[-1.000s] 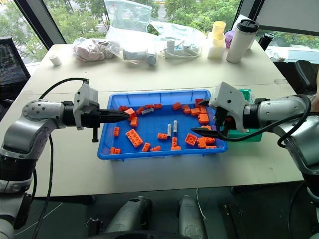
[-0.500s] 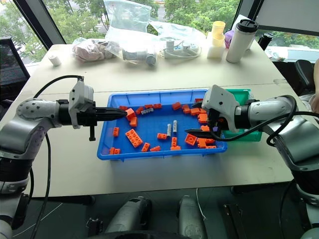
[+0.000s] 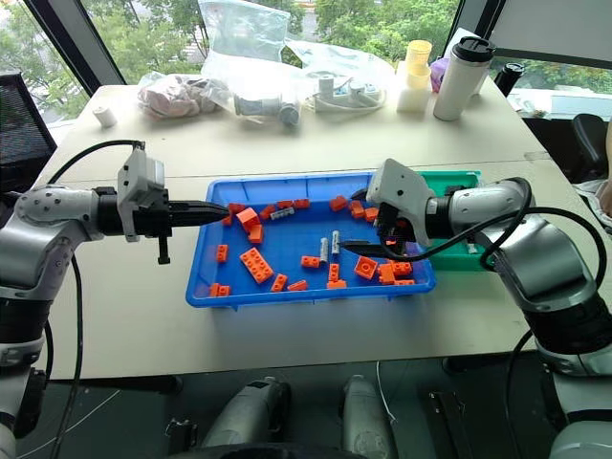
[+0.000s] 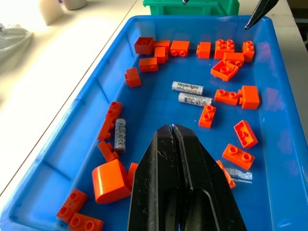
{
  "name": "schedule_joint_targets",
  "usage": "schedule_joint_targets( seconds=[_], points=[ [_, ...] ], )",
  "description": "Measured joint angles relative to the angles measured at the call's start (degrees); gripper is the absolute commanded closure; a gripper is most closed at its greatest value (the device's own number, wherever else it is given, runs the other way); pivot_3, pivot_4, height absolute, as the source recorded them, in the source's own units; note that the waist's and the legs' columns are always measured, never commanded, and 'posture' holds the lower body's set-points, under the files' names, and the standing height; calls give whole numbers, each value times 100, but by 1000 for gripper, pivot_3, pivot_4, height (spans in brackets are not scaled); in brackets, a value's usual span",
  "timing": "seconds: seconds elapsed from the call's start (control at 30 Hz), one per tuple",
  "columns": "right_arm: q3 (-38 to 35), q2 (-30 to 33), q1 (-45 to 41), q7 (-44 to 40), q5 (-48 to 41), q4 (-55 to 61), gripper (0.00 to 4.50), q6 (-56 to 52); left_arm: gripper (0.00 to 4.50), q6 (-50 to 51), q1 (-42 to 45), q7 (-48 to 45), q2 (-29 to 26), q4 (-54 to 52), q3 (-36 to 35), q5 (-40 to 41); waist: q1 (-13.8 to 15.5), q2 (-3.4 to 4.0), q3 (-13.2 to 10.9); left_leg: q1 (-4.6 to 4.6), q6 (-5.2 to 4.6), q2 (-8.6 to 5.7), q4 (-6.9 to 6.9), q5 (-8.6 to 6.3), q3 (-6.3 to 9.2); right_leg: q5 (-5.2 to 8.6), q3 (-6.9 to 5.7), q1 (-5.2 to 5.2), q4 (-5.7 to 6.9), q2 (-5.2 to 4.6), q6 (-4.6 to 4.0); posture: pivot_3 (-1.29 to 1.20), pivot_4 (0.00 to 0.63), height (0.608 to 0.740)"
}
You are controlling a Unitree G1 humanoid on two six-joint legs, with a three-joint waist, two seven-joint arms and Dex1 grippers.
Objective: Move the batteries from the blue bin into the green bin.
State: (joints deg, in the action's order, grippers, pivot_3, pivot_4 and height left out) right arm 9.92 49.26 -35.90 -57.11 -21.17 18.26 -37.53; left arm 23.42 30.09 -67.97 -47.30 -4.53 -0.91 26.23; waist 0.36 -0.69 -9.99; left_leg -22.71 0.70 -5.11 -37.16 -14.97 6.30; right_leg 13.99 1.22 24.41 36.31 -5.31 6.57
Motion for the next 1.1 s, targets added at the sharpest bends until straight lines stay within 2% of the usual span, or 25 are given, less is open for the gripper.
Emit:
schedule_joint_targets(
  seconds=[0.23,0.37,0.57,0.8,1.1],
  points=[
    [925,-1316,-1188,-133,594,-1508,98,490,4500,14,-30,144,28,-17,-43,10,-128,0,0,-1,4,0,5,3,3,0,2,8,7,9,0,0,150,740],
    [1338,-2191,-1969,-374,1107,-3399,98,1185,4500,87,-176,287,7,-127,-127,22,-160,0,0,-1,28,0,8,16,2,-1,3,13,10,12,0,0,150,740],
    [1570,-3145,-2671,-703,1694,-5755,98,2392,4500,230,-531,514,-66,-503,-339,52,-159,1,-1,-4,37,-1,11,21,4,-1,6,19,13,13,-1,0,150,740],
    [1554,-3876,-3159,-730,2282,-7703,98,3349,4500,386,-880,729,-181,-937,-583,76,-191,4,-3,-3,42,-1,16,23,7,-1,8,25,21,16,-1,0,150,740],
    [1329,-4193,-3492,-383,2754,-8784,98,3804,4500,467,-974,862,-209,-1057,-678,73,-299,5,-3,-1,50,-2,17,25,9,0,11,45,65,17,-2,0,150,740]
  ],
)
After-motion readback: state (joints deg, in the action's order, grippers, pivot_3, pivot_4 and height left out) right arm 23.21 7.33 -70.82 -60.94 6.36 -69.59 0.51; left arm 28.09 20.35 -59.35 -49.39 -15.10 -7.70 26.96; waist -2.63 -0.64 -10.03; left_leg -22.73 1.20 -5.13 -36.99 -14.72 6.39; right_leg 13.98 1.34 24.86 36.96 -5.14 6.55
